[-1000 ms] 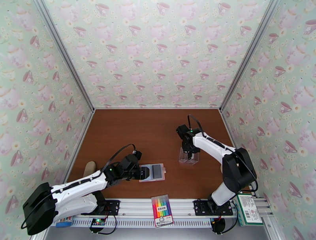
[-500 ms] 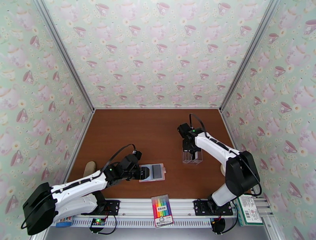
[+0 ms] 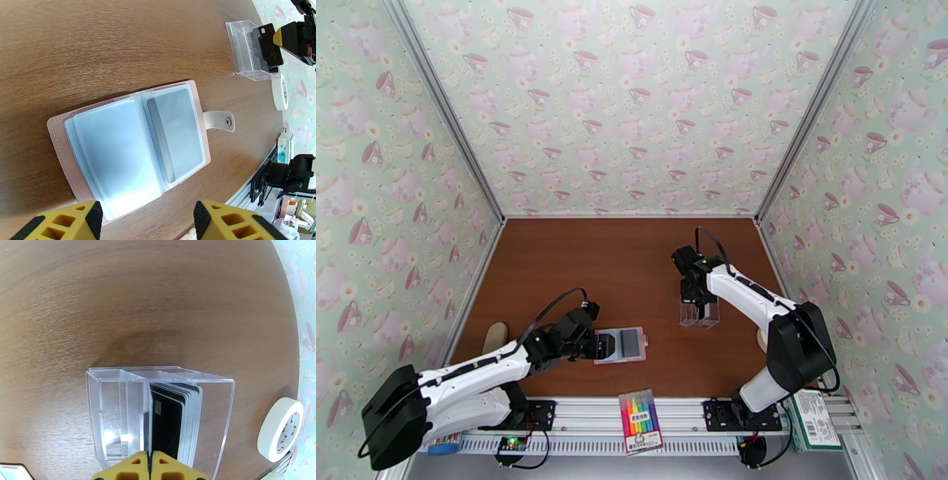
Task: Put the credit cards into the card holder
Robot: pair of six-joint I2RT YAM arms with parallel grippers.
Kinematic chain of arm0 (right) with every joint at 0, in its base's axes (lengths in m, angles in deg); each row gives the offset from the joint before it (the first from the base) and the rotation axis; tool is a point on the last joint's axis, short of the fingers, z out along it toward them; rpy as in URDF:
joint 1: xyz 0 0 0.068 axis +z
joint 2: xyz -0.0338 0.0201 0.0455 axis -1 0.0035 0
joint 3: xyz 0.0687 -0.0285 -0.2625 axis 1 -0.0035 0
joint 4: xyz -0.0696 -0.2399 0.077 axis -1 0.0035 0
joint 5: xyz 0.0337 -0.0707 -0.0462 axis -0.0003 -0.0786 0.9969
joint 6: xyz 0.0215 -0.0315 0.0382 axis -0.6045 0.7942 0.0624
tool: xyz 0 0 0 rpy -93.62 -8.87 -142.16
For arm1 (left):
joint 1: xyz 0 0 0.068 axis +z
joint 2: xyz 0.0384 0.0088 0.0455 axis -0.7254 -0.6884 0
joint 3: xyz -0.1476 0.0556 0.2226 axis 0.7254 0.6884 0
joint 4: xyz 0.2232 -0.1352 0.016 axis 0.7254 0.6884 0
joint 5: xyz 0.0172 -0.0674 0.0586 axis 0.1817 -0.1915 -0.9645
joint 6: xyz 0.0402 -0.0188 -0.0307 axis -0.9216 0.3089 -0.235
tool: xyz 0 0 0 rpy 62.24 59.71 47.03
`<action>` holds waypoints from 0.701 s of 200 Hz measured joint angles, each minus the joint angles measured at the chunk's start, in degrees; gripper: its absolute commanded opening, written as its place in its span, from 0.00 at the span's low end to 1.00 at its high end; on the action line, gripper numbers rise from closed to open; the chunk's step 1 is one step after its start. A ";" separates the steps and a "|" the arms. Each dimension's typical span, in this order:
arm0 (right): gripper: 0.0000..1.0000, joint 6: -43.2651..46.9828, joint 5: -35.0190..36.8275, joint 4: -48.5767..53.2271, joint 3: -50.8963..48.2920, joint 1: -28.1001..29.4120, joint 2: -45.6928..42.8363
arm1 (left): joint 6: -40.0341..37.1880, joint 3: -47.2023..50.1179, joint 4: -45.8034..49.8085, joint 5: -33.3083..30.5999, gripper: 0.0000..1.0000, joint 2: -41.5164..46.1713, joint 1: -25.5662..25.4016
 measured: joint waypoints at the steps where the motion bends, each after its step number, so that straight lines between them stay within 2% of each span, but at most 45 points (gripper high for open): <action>1: 0.10 0.02 -0.07 -0.07 0.00 0.00 0.00 | 0.00 0.00 0.00 0.00 0.67 0.00 0.00; 42: 0.20 0.07 -1.70 -1.44 -0.70 -0.04 -0.13 | 0.00 0.00 -0.11 0.22 0.67 -0.48 0.00; 140: 0.29 0.04 -4.55 -3.65 -1.36 -0.04 -2.95 | 0.02 0.00 -0.26 0.22 0.67 -0.48 0.00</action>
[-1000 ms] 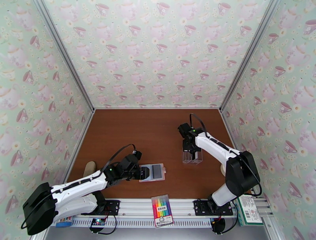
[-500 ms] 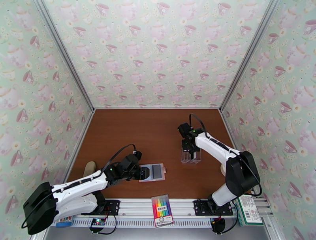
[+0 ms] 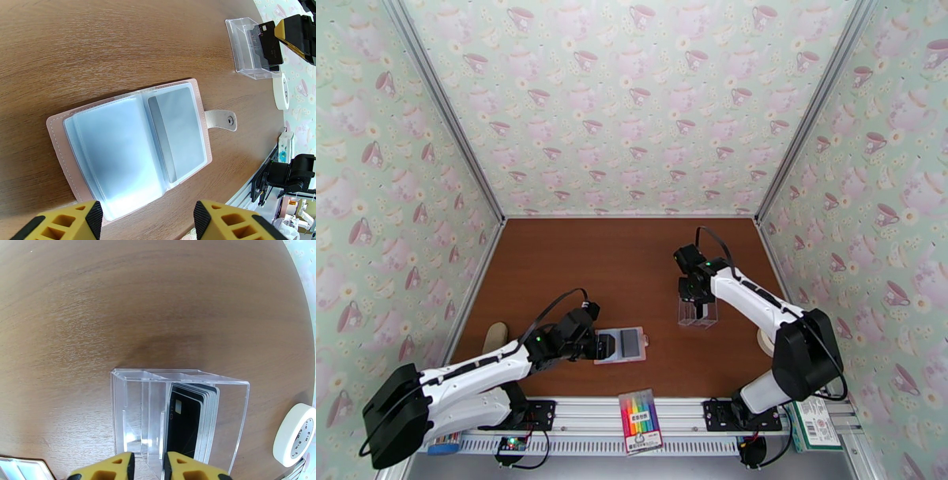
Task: Put the credit cards into the card holder
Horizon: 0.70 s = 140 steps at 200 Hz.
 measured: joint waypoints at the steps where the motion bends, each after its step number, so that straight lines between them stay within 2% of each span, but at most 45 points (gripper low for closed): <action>1: 0.30 0.00 0.00 -0.02 0.00 0.00 0.00 | 0.00 0.00 -0.02 0.00 0.67 0.00 0.00; 140: 0.31 -0.02 -0.85 -0.04 -0.11 0.00 -1.95 | 0.02 0.00 -0.09 0.00 0.67 0.00 0.00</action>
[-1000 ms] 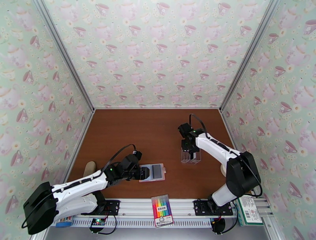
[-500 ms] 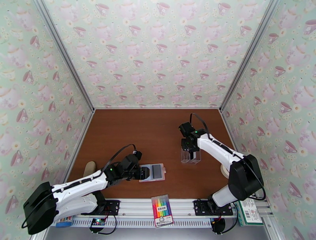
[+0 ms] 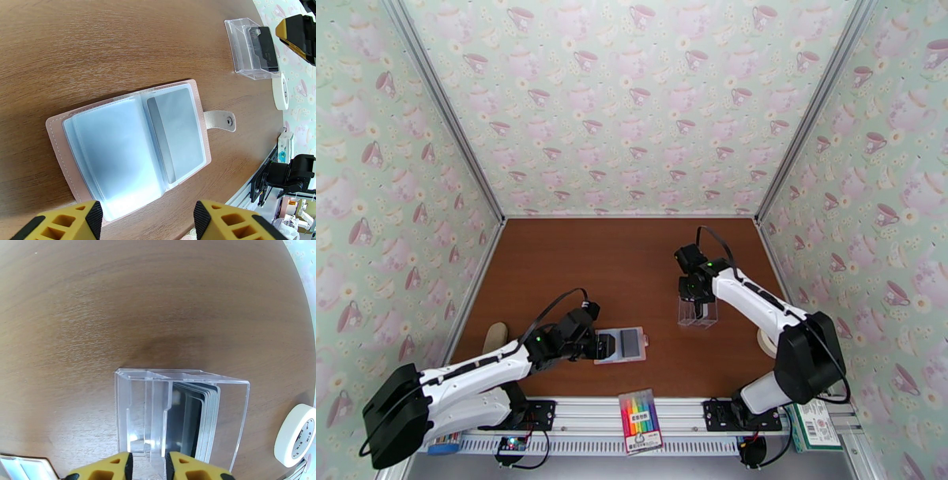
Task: Put the credit cards into the card holder
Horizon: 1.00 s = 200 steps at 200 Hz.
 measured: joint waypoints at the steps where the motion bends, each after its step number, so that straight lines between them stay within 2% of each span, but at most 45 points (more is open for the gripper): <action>1: 0.31 0.00 0.00 0.00 0.00 0.00 -0.11 | 0.00 0.00 0.02 0.00 0.67 0.00 0.00; 54: 0.31 0.02 0.17 0.00 -0.07 0.00 -2.56 | 0.00 0.00 0.00 0.00 0.67 0.00 0.00; 81: 0.45 0.13 3.10 0.07 -0.83 -0.02 -2.03 | 0.00 0.00 0.02 0.00 0.67 0.02 0.00; 108: 0.49 0.44 4.28 0.02 -3.23 -1.25 -0.55 | 0.00 0.00 0.07 0.00 0.67 0.13 0.00; 200: 0.48 0.83 4.50 -1.40 -6.32 -3.45 2.95 | -0.04 0.00 0.09 0.00 0.67 0.24 0.00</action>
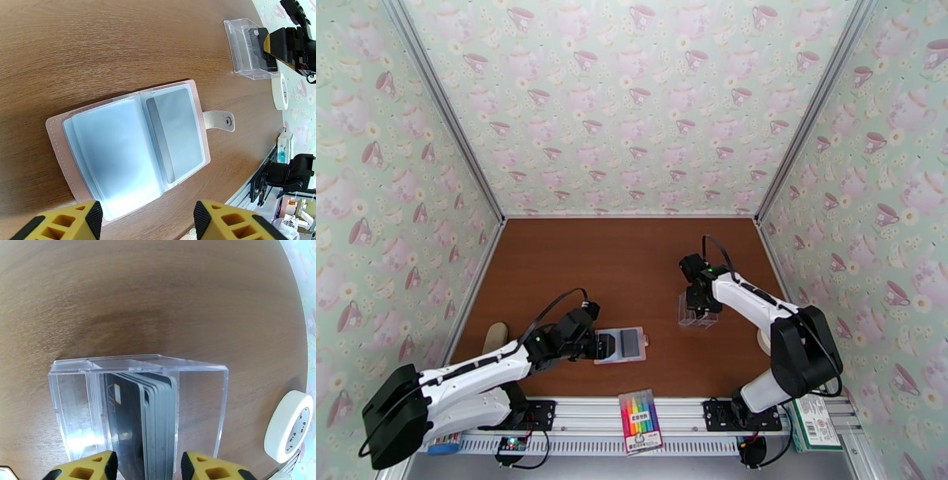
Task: Put the credit cards into the card holder
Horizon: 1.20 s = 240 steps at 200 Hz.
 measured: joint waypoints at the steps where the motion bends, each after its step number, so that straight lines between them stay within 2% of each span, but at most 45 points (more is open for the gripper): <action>1: 0.48 0.02 0.00 -0.02 0.00 -0.02 0.00 | 0.02 0.00 0.00 0.00 0.67 0.00 0.00; 74: 0.46 0.24 1.60 -0.13 0.02 -0.31 1.44 | 0.00 0.00 0.00 0.00 0.67 -0.02 0.00; 95: 0.42 0.44 2.54 0.76 0.20 -0.35 1.09 | 0.00 0.00 0.00 0.00 0.67 -0.02 0.00; 177: 0.39 0.70 5.73 3.78 1.70 -0.35 -0.96 | 0.02 0.00 -0.02 0.00 0.68 -0.02 0.00; 240: 0.33 0.70 6.10 4.09 1.75 -0.35 -0.98 | 0.04 0.00 -0.02 0.00 0.67 -0.02 0.00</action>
